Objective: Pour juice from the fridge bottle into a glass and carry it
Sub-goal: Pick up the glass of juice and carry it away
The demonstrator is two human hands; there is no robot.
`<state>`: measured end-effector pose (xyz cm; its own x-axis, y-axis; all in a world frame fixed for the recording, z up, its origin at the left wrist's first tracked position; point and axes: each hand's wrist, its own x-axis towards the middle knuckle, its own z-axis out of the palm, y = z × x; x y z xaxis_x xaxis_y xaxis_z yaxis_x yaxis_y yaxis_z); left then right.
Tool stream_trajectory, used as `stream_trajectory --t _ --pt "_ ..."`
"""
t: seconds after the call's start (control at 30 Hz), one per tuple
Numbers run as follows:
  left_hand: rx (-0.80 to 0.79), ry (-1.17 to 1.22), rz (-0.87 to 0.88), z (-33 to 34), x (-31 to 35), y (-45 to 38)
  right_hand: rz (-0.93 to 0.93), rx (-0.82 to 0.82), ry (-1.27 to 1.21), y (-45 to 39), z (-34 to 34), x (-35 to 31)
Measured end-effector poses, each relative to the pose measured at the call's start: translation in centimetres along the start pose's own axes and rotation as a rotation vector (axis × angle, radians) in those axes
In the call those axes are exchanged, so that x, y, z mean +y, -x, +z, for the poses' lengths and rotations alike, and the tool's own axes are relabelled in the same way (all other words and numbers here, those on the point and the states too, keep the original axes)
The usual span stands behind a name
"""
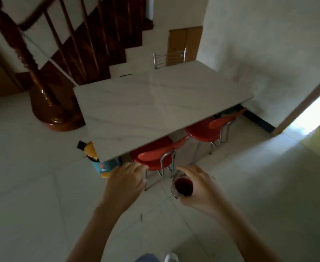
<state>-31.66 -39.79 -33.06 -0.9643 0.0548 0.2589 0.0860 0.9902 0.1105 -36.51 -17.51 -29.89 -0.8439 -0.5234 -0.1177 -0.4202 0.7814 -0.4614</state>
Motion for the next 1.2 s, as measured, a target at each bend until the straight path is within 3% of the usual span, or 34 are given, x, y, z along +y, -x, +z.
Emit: stream_trajectory --t 0.37,0.7,0.97,1.2 --pt "-0.025 -0.096 -0.268 6.2 -5.6 -14.1 -0.183 -0.177 0.023 -20.9 -1.9 5.2" --pt "-0.107 -0.03 -0.33 12.6 -10.1 -27.7 -0.183 -0.197 0.082 -37.6 -3.6 9.5" --pt "-0.19 0.01 -0.478 17.9 -11.8 -32.9 -0.273 -0.255 0.137 -48.8 -0.5 13.2" --pt "-0.223 0.069 -0.622 20.4 -11.7 -35.4 -0.285 -0.363 0.142 -53.3 1.8 16.1"
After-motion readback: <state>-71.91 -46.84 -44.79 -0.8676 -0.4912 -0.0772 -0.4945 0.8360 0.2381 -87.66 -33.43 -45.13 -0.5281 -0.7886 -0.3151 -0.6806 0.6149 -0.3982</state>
